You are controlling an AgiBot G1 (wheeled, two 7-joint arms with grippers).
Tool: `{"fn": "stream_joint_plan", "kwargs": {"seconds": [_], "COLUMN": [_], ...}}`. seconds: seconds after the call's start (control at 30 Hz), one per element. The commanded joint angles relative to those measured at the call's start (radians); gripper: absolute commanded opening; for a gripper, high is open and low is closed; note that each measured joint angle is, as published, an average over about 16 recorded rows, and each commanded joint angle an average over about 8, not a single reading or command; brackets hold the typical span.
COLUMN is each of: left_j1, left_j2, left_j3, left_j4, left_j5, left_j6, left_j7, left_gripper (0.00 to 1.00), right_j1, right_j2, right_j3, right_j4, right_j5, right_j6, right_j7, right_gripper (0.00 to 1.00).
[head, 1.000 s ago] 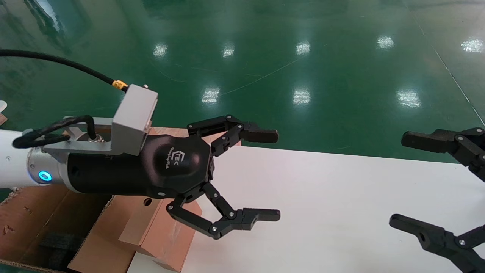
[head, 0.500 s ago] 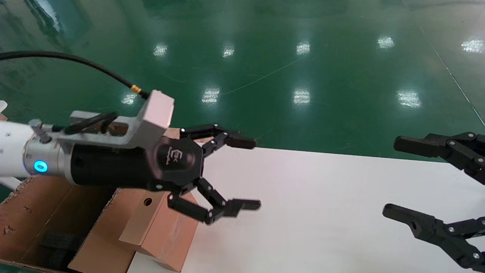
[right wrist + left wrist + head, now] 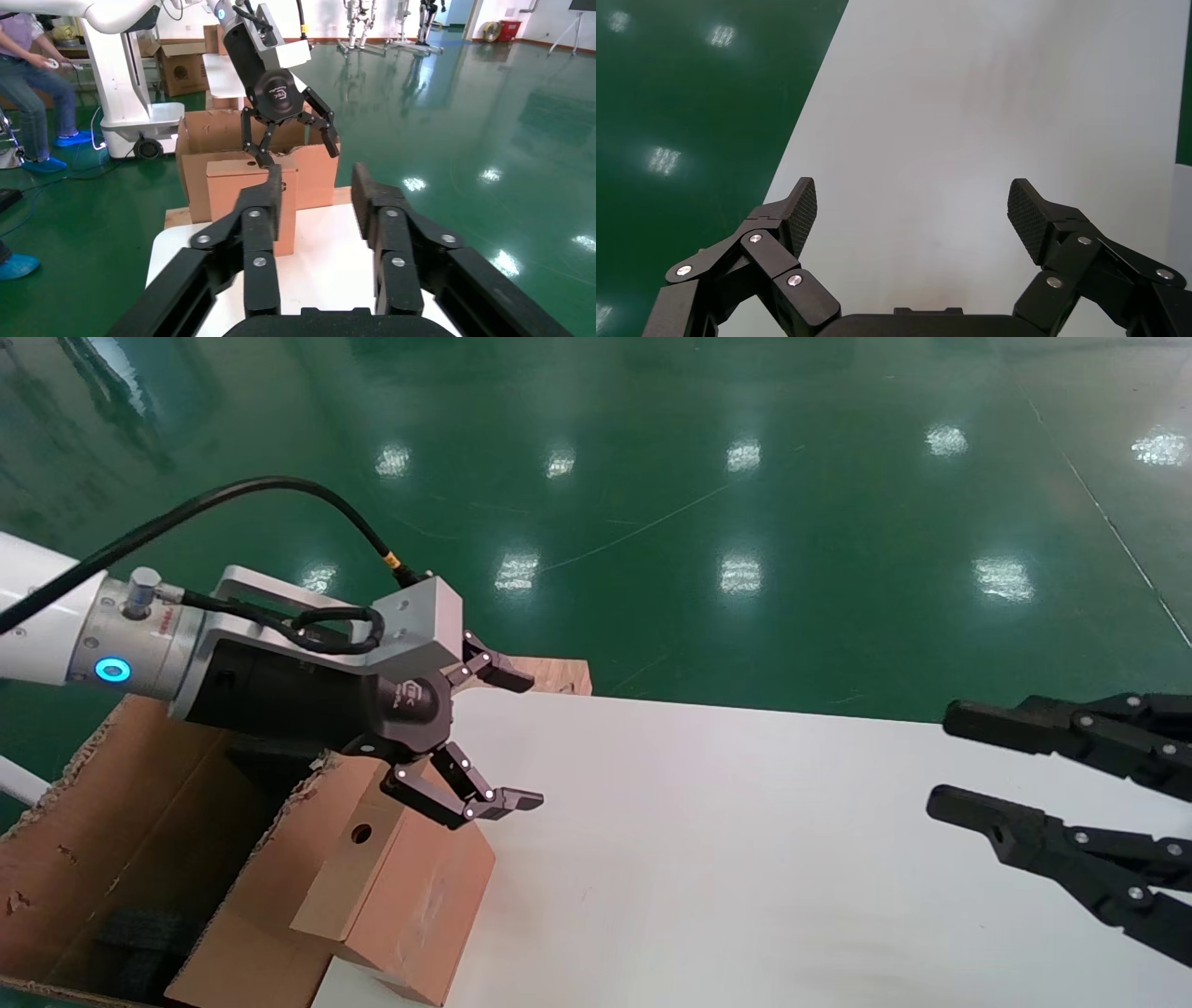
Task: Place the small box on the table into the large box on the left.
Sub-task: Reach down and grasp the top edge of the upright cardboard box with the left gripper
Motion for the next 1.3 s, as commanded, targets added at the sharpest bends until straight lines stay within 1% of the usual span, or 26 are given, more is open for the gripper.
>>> {"fn": "stream_joint_plan", "kwargs": {"seconds": [0.03,0.1,0.23,0.33,0.43,0.53,0.63,0.73,0.87,0.93,1.0,1.17,1.3], "left_j1": [-0.014,-0.017,-0.057,-0.103,-0.157,-0.207,-0.246,-0.277,-0.314,-0.329,-0.338,-0.335,-0.345], "left_j2": [0.004,0.009,0.028,0.046,0.068,0.085,0.093,0.091,0.088,0.088,0.088,0.089,0.106], "left_j3": [0.008,0.015,0.043,0.073,0.118,0.183,0.263,0.352,0.451,0.486,0.503,0.506,0.515], "left_j4": [0.002,0.007,0.006,-0.003,-0.007,-0.007,-0.004,-0.004,-0.001,0.000,0.002,0.010,0.026], "left_j5": [0.013,0.016,0.068,0.147,0.257,0.375,0.470,0.532,0.577,0.590,0.597,0.594,0.589], "left_j6": [0.012,0.002,-0.015,-0.027,-0.019,0.001,0.020,0.028,0.038,0.042,0.045,0.032,0.011], "left_j7": [0.002,-0.005,-0.060,-0.127,-0.212,-0.317,-0.436,-0.543,-0.642,-0.668,-0.678,-0.671,-0.664], "left_gripper": [1.00,1.00,1.00,1.00,1.00,1.00,1.00,1.00,1.00,1.00,1.00,1.00,1.00], "right_j1": [0.000,0.000,0.000,0.000,0.000,0.000,0.000,0.000,0.000,0.000,0.000,0.000,0.000], "right_j2": [0.000,0.000,0.000,0.000,0.000,0.000,0.000,0.000,0.000,0.000,0.000,0.000,0.000], "right_j3": [0.000,0.000,0.000,0.000,0.000,0.000,0.000,0.000,0.000,0.000,0.000,0.000,0.000], "right_j4": [0.000,0.000,0.000,0.000,0.000,0.000,0.000,0.000,0.000,0.000,0.000,0.000,0.000], "right_j5": [0.000,0.000,0.000,0.000,0.000,0.000,0.000,0.000,0.000,0.000,0.000,0.000,0.001], "right_j6": [0.000,0.000,0.000,0.000,0.000,0.000,0.000,0.000,0.000,0.000,0.000,0.000,0.000], "right_j7": [0.000,0.000,0.000,0.000,0.000,0.000,0.000,0.000,0.000,0.000,0.000,0.000,0.000], "right_gripper": [0.00,0.00,0.00,0.00,0.00,0.00,0.00,0.00,0.00,0.00,0.00,0.00,0.00]}}
